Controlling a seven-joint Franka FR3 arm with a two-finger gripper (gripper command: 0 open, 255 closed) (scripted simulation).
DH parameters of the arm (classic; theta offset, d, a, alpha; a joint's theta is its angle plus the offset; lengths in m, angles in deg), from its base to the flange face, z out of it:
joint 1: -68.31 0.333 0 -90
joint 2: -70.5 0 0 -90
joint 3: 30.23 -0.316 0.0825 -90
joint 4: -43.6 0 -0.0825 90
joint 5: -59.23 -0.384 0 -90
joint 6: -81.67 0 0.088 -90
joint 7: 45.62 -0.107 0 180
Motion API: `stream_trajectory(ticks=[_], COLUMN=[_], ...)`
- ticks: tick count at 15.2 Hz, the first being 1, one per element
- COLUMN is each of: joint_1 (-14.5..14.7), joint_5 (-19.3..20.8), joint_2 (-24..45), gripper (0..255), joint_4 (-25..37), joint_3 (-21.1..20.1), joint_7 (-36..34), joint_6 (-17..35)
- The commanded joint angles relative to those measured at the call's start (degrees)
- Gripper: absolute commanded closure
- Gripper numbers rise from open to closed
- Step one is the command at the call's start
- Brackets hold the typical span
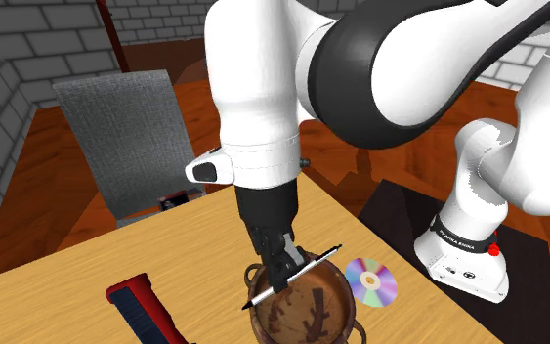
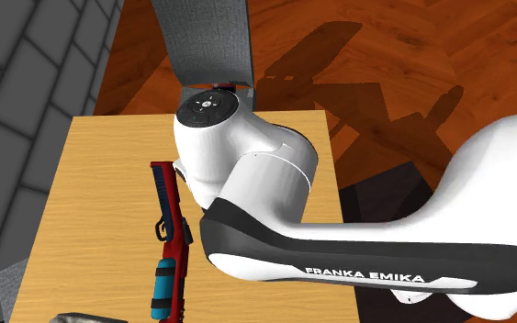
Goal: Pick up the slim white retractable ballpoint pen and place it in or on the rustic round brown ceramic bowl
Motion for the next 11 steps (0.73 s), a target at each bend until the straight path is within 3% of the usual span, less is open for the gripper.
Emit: stream_trajectory(ticks=[1, 11], joint_1=[0.1, 0.5], joint_5=[-0.1, -0.2], joint_2=[0.7, 4.4], gripper=[255, 255], joint_4=[-1.0, -5.0], joint_3=[-0.2, -0.6], joint_7=[0.1, 1.6], joint_6=[1.7, 9.2])
